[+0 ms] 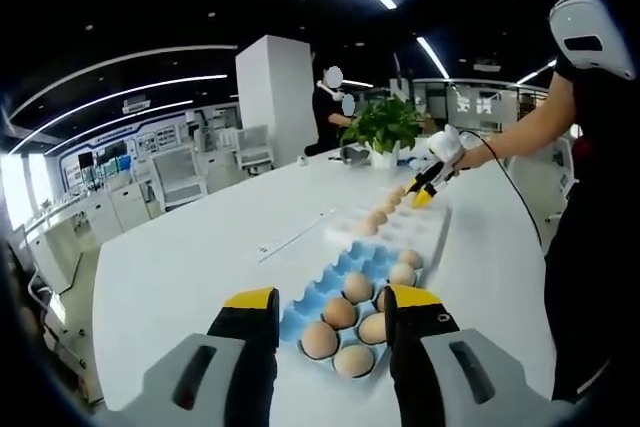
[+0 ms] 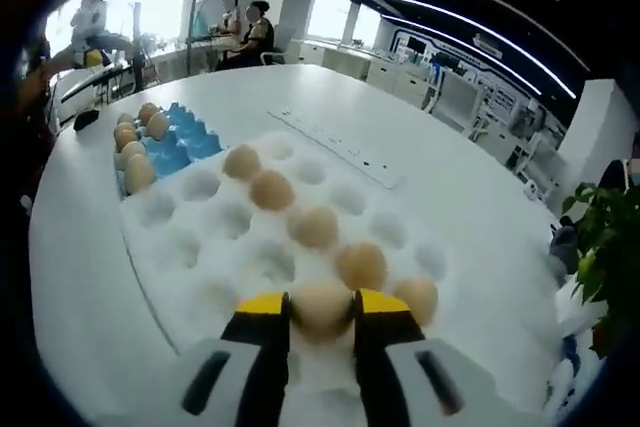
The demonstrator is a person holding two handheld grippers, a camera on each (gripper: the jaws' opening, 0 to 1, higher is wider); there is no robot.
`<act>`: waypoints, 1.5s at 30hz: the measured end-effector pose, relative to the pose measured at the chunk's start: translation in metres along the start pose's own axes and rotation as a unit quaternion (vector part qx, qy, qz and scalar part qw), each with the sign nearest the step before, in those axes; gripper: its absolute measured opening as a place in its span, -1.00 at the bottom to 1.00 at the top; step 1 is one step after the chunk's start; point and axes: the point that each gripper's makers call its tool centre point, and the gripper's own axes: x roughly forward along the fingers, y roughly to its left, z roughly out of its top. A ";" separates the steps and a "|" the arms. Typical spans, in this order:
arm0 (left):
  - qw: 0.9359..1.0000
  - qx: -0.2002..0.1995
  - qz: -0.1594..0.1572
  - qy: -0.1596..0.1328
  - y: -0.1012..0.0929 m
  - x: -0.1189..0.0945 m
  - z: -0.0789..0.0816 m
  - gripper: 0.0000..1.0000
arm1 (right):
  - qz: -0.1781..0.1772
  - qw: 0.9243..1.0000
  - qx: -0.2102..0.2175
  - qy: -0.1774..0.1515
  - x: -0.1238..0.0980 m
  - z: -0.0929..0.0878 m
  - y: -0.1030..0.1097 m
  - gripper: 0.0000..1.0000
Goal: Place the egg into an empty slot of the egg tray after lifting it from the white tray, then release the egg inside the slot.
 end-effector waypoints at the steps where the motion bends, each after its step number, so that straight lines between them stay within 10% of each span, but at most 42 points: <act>1: 1.000 0.000 0.000 0.000 0.000 0.000 0.000 -0.15 | -0.001 1.000 0.000 -0.006 -0.002 0.003 -0.001 -0.52; 20: 1.000 0.001 0.004 -0.003 0.000 -0.001 0.000 -0.12 | -0.012 1.000 -0.016 -0.023 -0.016 0.018 -0.004 -0.52; 45: 1.000 -0.002 0.003 -0.008 0.000 0.000 0.000 -0.13 | 0.070 0.993 -0.055 -0.073 0.012 0.074 0.060 -0.52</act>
